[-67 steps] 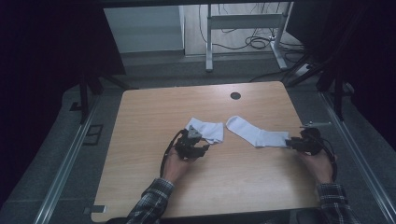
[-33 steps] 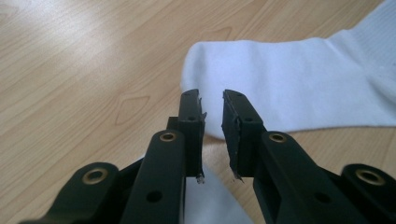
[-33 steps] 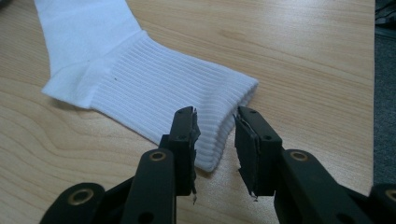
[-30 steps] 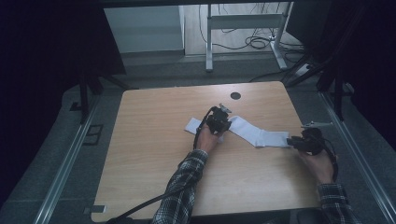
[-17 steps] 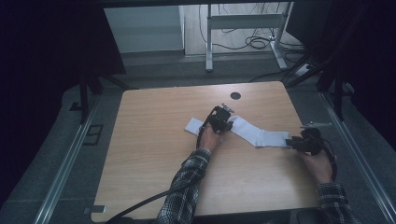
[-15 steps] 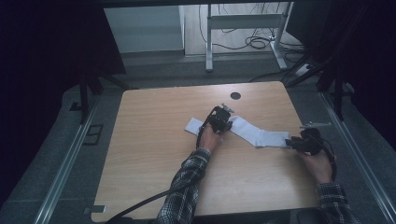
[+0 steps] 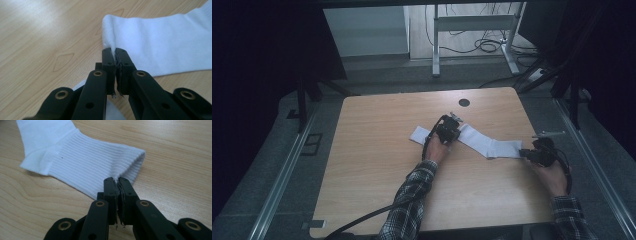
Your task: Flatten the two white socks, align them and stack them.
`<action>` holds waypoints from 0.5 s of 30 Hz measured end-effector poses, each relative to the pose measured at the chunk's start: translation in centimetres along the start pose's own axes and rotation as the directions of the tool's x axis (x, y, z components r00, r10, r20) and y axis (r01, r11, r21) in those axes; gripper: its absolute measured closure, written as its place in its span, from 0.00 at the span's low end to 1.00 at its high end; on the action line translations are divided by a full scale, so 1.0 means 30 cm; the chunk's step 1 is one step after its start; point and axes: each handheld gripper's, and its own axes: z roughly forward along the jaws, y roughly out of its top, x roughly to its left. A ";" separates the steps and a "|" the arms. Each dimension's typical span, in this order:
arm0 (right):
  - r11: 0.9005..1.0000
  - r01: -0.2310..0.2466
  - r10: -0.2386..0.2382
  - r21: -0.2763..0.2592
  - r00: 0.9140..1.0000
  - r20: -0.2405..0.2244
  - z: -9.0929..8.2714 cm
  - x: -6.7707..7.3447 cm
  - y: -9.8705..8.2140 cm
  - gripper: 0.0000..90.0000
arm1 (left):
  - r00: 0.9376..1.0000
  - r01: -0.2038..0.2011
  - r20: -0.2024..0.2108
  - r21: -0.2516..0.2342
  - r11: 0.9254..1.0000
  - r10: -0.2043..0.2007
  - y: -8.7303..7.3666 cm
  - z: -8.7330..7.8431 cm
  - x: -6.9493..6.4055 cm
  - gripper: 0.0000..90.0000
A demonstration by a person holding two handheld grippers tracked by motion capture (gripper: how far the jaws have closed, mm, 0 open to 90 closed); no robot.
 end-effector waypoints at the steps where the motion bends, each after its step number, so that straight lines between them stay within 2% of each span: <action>1: 1.000 0.003 -0.003 -0.005 1.000 0.000 -0.002 0.001 0.001 0.95 | 1.000 0.001 0.002 -0.005 1.000 -0.001 0.000 -0.007 -0.004 0.96; 8: 0.999 0.023 -0.023 -0.024 1.000 0.001 -0.026 0.018 0.012 0.95 | 1.000 -0.011 0.012 -0.032 0.999 0.011 -0.011 -0.071 -0.024 0.96; 15: 0.997 0.055 -0.055 -0.057 0.998 -0.005 -0.051 0.056 0.027 0.95 | 1.000 -0.010 0.018 -0.058 0.998 0.011 -0.038 -0.137 -0.014 0.96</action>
